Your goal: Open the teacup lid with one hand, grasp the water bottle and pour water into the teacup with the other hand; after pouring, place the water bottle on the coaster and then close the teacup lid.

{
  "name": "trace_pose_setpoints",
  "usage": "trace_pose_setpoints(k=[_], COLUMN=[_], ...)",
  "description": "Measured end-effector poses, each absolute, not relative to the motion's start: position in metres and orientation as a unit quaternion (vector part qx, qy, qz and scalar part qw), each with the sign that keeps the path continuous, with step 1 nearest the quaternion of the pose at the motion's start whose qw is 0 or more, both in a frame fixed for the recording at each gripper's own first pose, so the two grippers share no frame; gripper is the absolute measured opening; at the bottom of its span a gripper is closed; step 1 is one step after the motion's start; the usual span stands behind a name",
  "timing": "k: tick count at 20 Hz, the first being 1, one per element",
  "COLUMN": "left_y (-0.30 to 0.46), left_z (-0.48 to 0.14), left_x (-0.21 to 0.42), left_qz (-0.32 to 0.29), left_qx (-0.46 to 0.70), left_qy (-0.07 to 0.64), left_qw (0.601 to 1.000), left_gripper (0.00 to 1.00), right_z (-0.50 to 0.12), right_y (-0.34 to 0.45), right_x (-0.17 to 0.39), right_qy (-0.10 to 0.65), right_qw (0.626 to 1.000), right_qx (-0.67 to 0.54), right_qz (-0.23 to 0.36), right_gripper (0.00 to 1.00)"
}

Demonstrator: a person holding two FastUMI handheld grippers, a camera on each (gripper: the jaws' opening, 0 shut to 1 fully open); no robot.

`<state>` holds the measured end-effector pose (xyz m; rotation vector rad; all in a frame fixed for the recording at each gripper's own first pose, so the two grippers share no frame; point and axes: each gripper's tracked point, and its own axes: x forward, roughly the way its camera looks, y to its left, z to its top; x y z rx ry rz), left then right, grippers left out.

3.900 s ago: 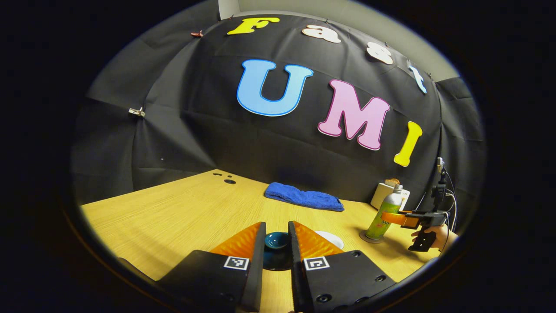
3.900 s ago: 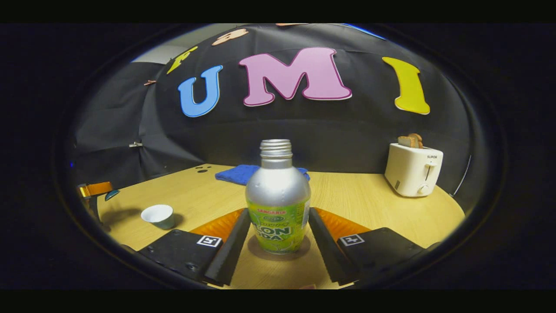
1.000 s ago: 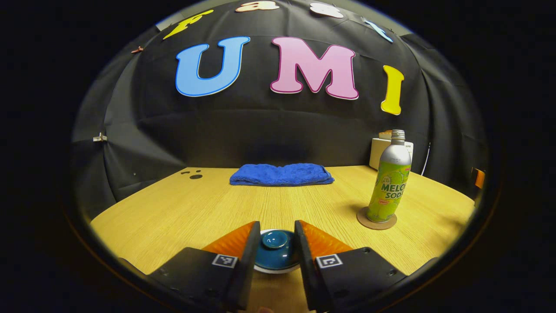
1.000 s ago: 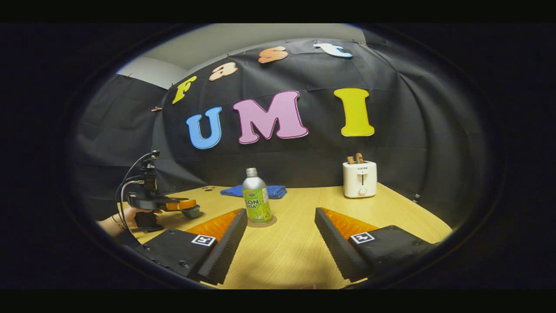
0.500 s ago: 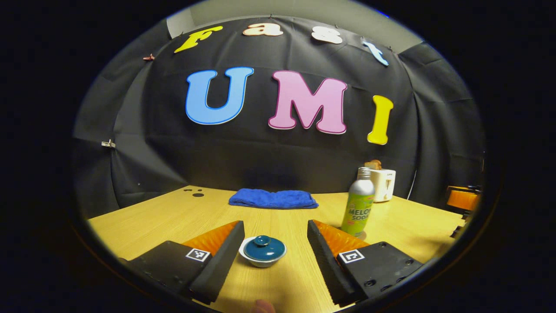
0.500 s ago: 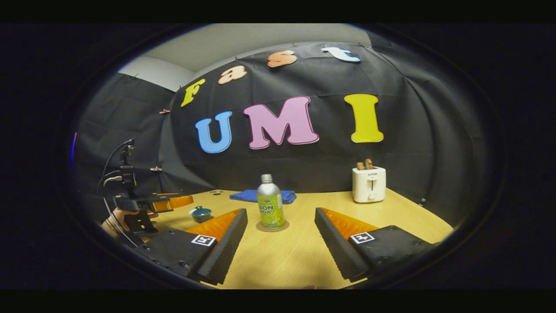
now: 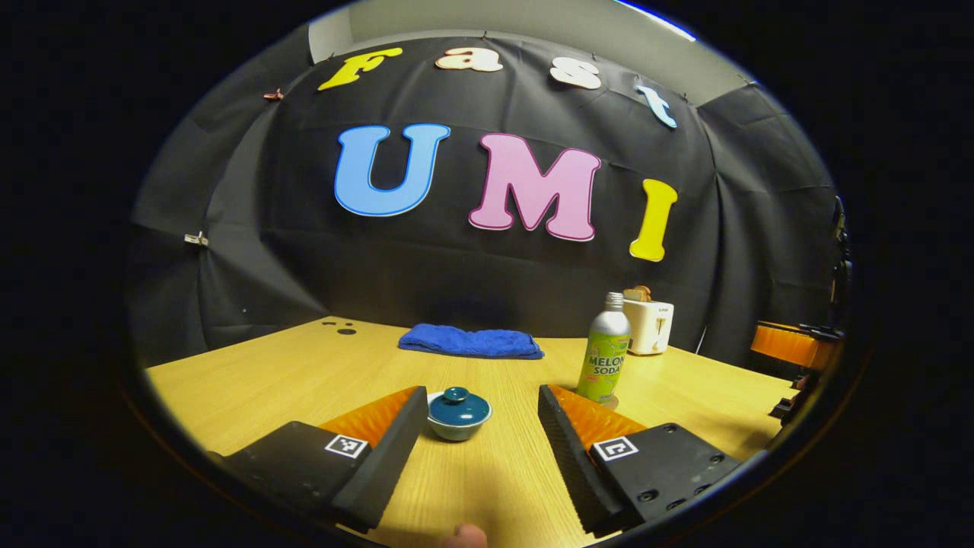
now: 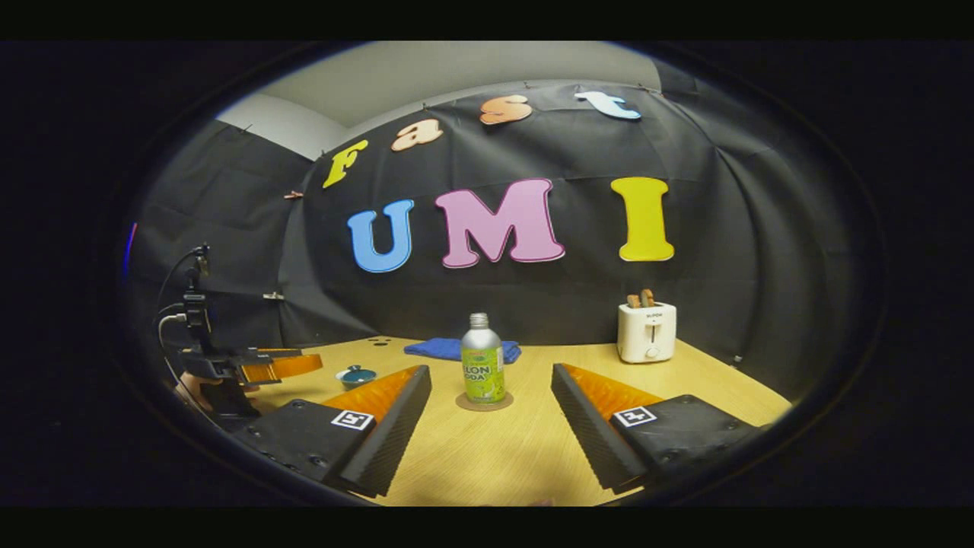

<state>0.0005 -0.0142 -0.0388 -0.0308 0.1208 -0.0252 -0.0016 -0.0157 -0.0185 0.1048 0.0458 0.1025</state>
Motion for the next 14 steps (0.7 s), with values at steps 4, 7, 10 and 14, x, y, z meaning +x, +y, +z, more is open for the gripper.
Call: trace_pose_setpoints(k=[4, 7, 10, 14], left_y=[-0.019, -0.028, -0.033, -0.030], left_z=[-0.031, -0.032, -0.036, -0.036], left_x=[-0.003, -0.004, -0.004, -0.003], left_qz=[-0.017, -0.025, -0.031, -0.028], left_qx=[-0.018, -0.009, -0.009, -0.008], left_qy=[0.049, 0.051, 0.056, 0.057], left_qw=[0.998, 0.998, 0.998, 0.998], left_gripper=[0.92, 0.92, 0.92, 0.92], right_z=[-0.016, -0.021, -0.022, -0.020], right_y=[-0.018, -0.019, -0.020, -0.021], right_x=[-0.003, -0.003, -0.002, -0.003], right_qy=[0.018, 0.023, 0.026, 0.023], right_qw=[0.997, 0.997, 0.997, 0.998], right_qx=[0.051, 0.051, 0.052, 0.048], right_qz=[0.047, 0.047, 0.046, 0.044], right_gripper=[0.98, 0.98, 0.98, 0.98])
